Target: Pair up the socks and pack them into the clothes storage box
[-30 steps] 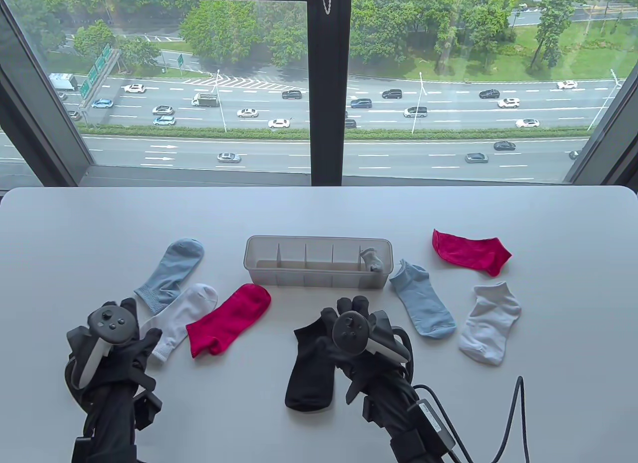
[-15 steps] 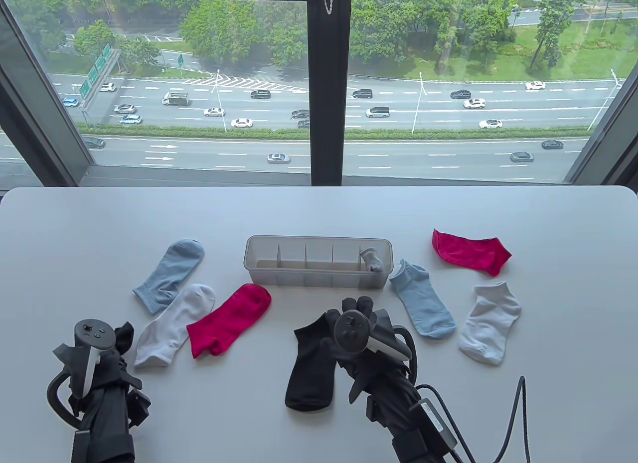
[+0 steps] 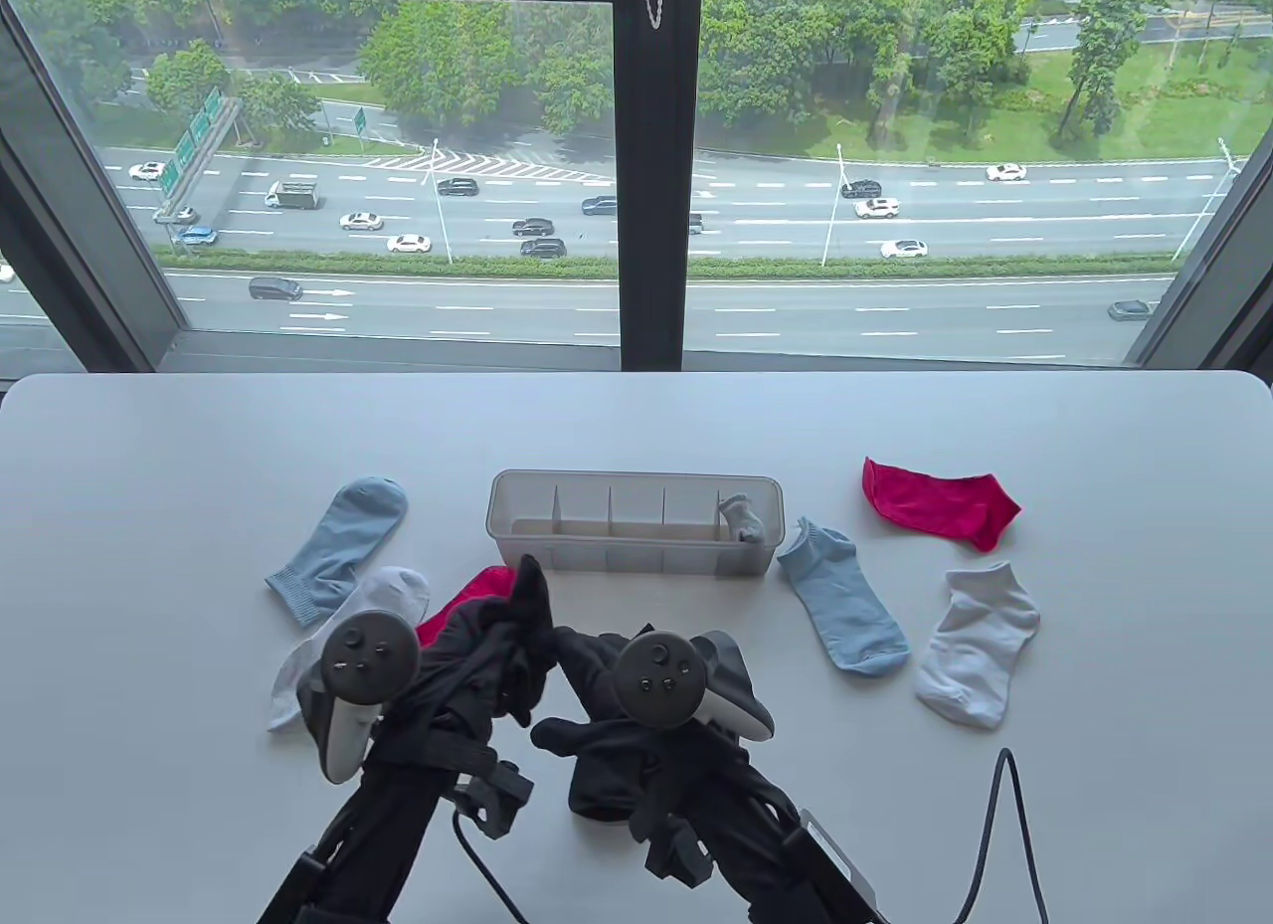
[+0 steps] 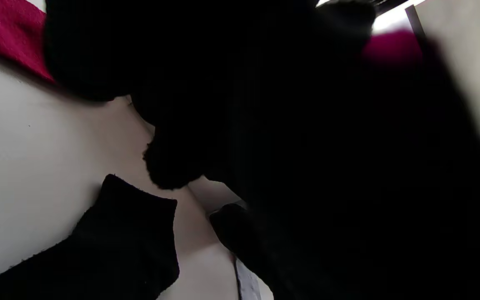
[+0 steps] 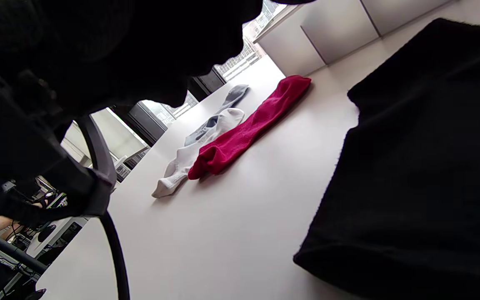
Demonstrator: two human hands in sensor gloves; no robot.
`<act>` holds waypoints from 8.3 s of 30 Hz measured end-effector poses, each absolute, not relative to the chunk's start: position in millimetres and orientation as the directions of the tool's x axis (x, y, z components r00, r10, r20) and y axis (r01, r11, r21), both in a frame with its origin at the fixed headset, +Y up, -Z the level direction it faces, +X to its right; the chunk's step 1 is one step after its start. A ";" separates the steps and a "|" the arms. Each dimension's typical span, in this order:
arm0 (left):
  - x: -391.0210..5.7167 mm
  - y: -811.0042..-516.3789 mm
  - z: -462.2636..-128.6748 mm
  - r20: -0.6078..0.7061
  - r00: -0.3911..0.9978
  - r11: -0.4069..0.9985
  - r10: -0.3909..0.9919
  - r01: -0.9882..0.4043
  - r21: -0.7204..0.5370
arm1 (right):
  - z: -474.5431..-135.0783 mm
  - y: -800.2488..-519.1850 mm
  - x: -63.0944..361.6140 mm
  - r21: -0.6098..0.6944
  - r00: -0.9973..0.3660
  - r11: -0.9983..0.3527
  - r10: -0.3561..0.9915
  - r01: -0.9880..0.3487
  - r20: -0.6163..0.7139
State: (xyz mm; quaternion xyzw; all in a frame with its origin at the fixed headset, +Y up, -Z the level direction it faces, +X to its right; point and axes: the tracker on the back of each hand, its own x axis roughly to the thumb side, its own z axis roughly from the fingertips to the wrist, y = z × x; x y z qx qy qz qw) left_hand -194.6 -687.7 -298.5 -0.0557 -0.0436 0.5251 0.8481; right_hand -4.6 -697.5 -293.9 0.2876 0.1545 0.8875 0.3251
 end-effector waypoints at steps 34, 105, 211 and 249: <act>-157.1 -685.1 -290.6 0.458 0.647 0.787 0.609 -0.565 -0.248 | -308.1 -677.3 41.7 0.151 -0.575 -0.636 0.758 -0.757 0.309; -172.4 -702.0 -323.7 0.152 0.091 0.161 0.984 -0.815 -0.556 | -305.8 -673.1 52.6 0.053 -0.603 -0.703 0.644 -0.709 0.471; -138.7 -772.1 -317.6 0.232 0.814 0.725 0.532 -0.297 -0.622 | -311.1 -777.8 46.7 0.541 -0.838 -0.794 0.475 -0.276 0.269; -134.6 -775.0 -314.9 0.228 0.872 0.807 0.434 -0.264 -0.528 | -311.2 -779.8 37.6 0.435 -0.903 -0.881 0.329 -0.187 0.278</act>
